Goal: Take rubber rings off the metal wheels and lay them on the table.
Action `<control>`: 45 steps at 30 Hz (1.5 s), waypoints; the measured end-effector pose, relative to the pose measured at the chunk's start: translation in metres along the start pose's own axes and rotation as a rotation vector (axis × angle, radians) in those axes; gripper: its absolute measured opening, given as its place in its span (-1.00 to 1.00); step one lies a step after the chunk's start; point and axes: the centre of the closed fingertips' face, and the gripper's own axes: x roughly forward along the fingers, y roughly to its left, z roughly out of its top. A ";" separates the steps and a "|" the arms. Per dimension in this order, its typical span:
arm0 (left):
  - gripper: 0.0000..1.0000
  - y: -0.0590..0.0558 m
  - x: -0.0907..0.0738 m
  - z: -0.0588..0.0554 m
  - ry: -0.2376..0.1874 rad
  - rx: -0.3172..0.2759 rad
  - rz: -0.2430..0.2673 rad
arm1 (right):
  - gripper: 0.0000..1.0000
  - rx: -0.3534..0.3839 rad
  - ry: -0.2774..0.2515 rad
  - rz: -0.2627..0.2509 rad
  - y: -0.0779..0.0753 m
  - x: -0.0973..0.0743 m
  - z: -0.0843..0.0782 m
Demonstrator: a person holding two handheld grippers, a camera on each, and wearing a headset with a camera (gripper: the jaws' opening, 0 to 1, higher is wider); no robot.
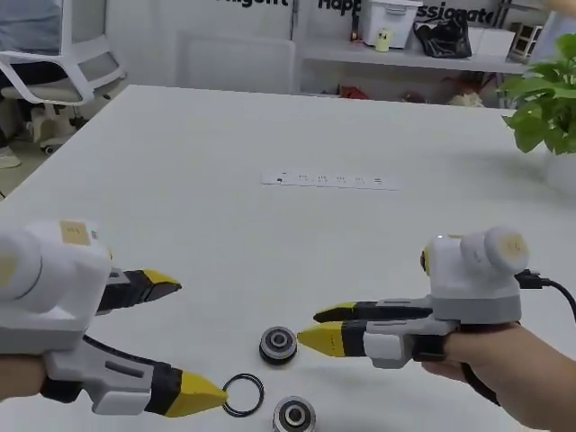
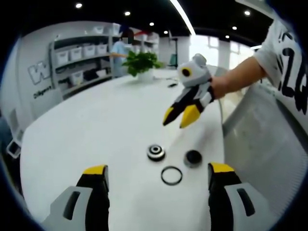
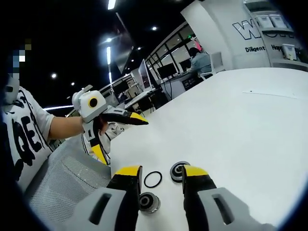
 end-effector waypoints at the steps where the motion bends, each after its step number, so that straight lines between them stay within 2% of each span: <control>1: 0.72 0.001 0.001 0.001 -0.001 -0.001 0.001 | -0.39 -0.001 -0.003 -0.003 -0.001 -0.001 0.001; 10: 0.72 0.005 0.004 0.005 -0.004 0.004 0.001 | -0.35 -0.037 -0.002 -0.019 -0.005 -0.004 0.003; 19: 0.72 0.008 0.006 0.008 -0.006 0.008 0.004 | -0.32 -0.109 0.019 -0.028 -0.005 -0.005 0.002; 45: 0.71 0.011 0.022 0.008 0.016 0.014 -0.015 | -0.27 -0.244 0.072 -0.044 -0.011 -0.007 -0.004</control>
